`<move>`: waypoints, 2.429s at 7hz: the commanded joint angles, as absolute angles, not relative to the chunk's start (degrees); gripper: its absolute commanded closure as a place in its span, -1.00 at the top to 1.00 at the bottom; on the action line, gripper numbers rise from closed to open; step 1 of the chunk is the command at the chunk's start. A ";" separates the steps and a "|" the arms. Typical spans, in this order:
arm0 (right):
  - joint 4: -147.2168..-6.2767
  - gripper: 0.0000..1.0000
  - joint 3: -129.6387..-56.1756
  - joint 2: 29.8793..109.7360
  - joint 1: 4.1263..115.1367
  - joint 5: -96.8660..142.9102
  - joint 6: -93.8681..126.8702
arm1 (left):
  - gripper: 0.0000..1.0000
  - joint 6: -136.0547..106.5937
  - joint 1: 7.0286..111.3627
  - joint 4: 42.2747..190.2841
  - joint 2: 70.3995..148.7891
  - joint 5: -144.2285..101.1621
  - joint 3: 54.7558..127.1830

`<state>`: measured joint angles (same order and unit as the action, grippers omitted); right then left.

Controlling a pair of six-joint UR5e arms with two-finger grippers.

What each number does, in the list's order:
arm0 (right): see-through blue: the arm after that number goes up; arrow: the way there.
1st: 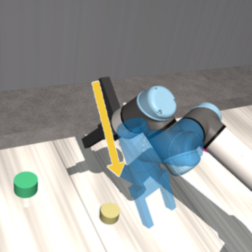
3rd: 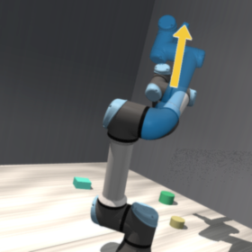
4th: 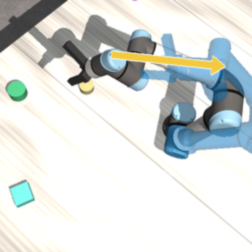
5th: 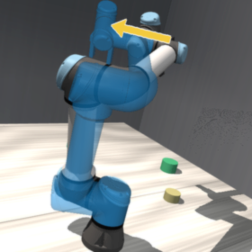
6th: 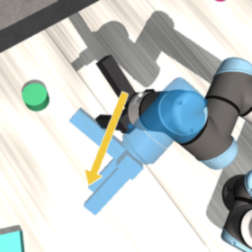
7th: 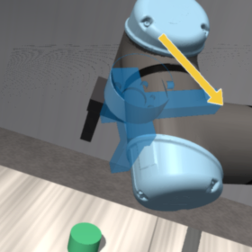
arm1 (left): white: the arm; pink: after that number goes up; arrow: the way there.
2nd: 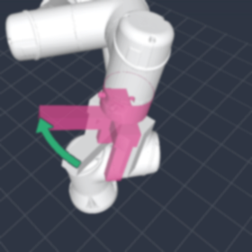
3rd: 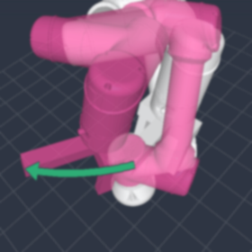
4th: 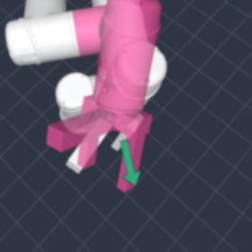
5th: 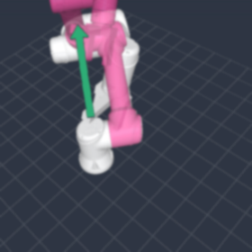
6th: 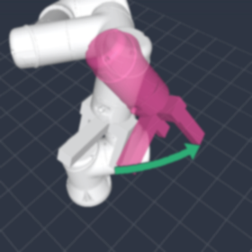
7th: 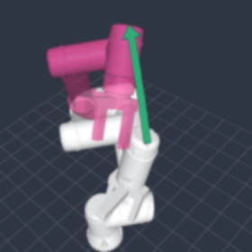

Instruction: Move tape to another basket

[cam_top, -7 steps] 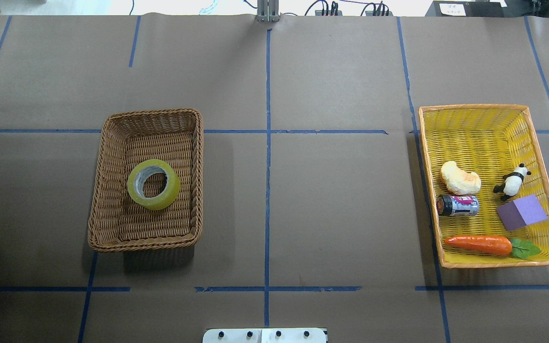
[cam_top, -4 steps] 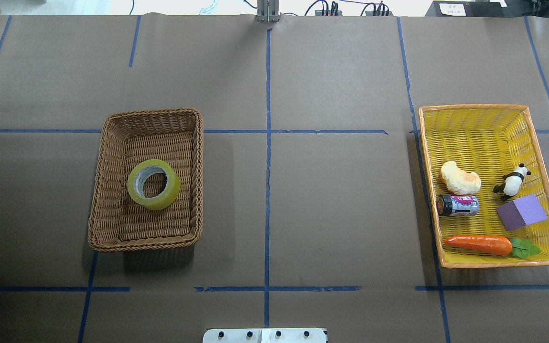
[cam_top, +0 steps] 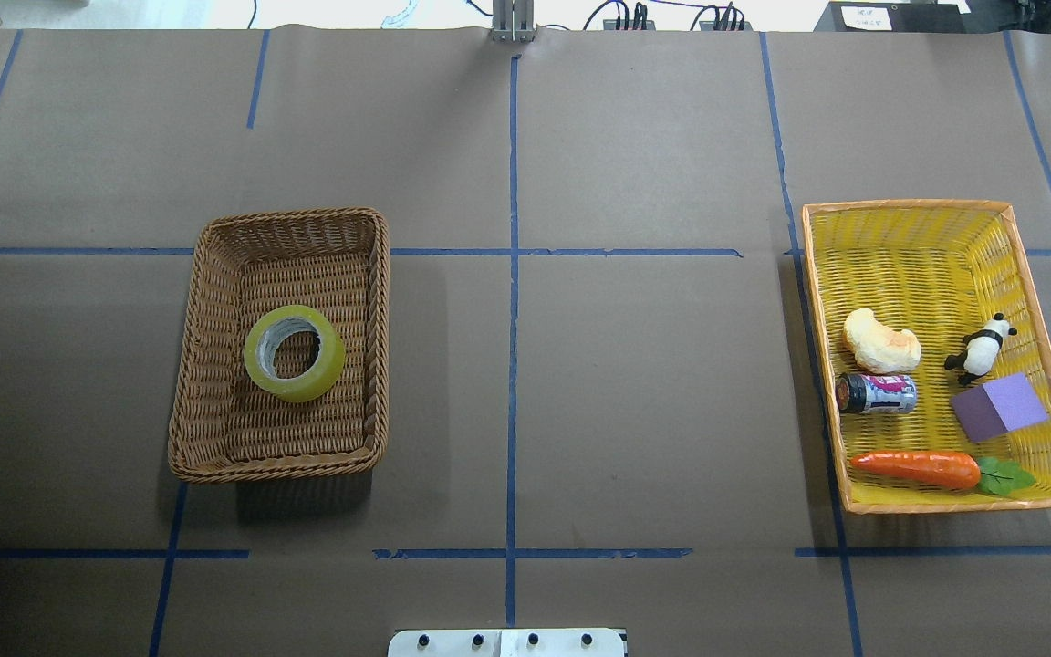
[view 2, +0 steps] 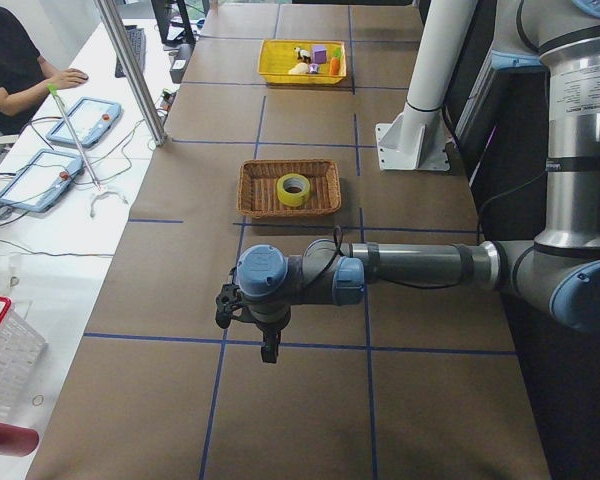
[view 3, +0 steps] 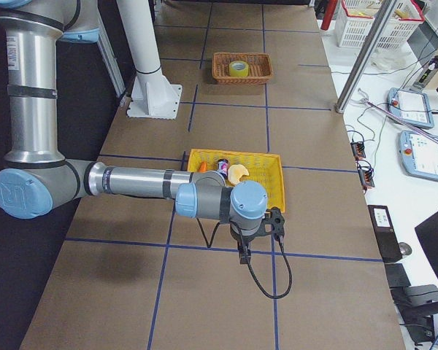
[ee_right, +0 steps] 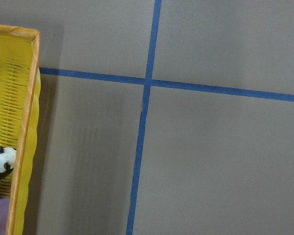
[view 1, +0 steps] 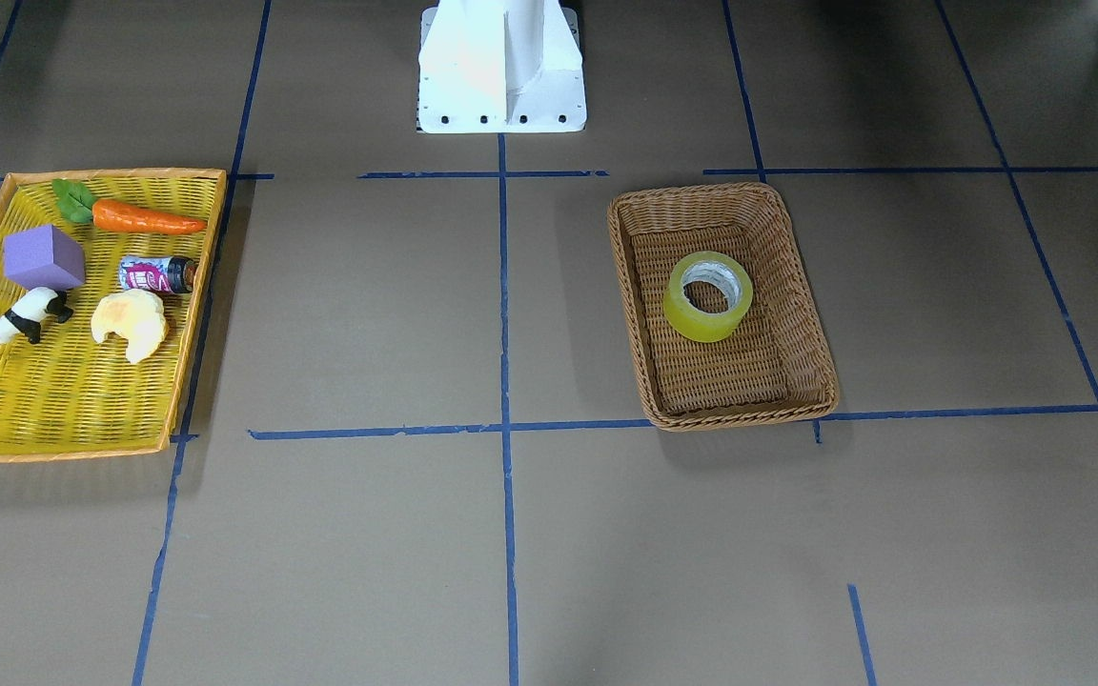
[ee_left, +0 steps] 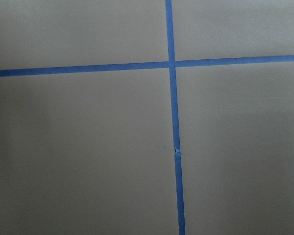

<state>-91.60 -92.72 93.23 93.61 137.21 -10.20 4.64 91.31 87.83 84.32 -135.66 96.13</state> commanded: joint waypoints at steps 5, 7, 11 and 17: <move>-91.67 1.00 -92.20 93.25 93.60 137.20 -10.11 | 1.00 9.49 91.23 86.66 83.41 -133.24 95.36; -91.67 1.00 -92.20 93.25 93.60 137.20 -10.11 | 1.00 9.40 91.23 86.40 83.41 -133.42 95.27; -91.67 1.00 -92.20 93.25 93.60 137.11 -10.20 | 1.00 8.88 91.14 86.92 83.58 -136.93 94.22; -91.67 1.00 -92.20 93.25 93.52 137.11 -10.20 | 1.00 8.70 91.23 86.84 84.29 -136.85 94.13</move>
<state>-91.67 -92.20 93.25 93.52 137.11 -10.20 8.66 91.20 86.85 84.17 -136.85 94.13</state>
